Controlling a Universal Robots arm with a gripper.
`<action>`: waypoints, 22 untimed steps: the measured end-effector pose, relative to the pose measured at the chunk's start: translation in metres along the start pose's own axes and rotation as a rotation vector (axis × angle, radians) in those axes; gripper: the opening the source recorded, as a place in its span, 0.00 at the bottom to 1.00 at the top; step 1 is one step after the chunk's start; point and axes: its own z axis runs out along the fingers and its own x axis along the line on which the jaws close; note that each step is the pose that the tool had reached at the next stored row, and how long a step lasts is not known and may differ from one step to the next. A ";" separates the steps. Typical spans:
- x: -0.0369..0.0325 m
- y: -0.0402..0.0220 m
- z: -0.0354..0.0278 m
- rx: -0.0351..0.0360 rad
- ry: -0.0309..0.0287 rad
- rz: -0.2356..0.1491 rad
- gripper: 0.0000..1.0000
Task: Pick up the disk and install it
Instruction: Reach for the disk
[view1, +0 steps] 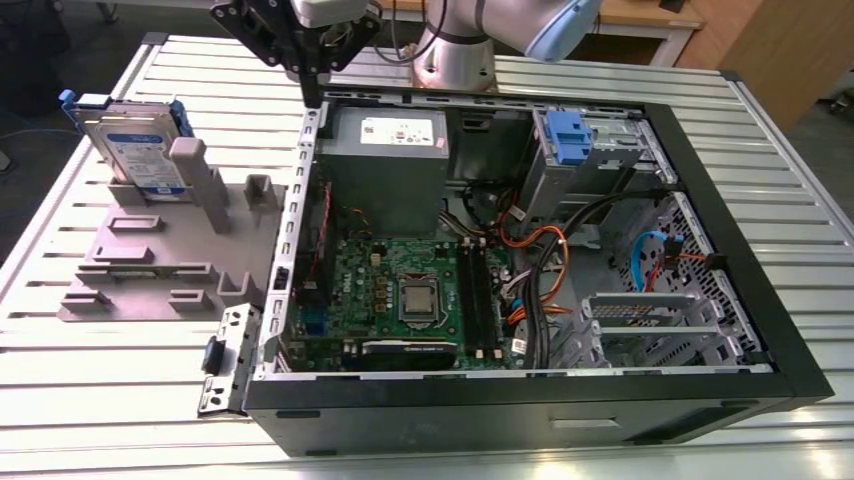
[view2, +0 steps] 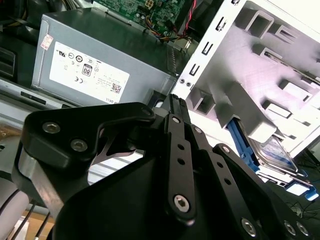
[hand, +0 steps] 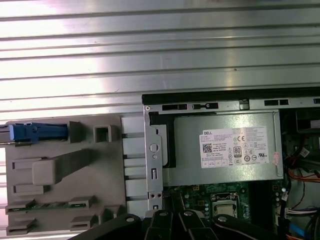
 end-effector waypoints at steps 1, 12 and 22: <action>0.0007 -0.0001 0.0000 0.0000 0.0000 0.000 0.11; 0.0076 -0.0006 -0.0001 0.0000 0.0000 0.000 0.11; 0.0100 -0.0008 0.0000 0.0000 0.0001 0.000 0.11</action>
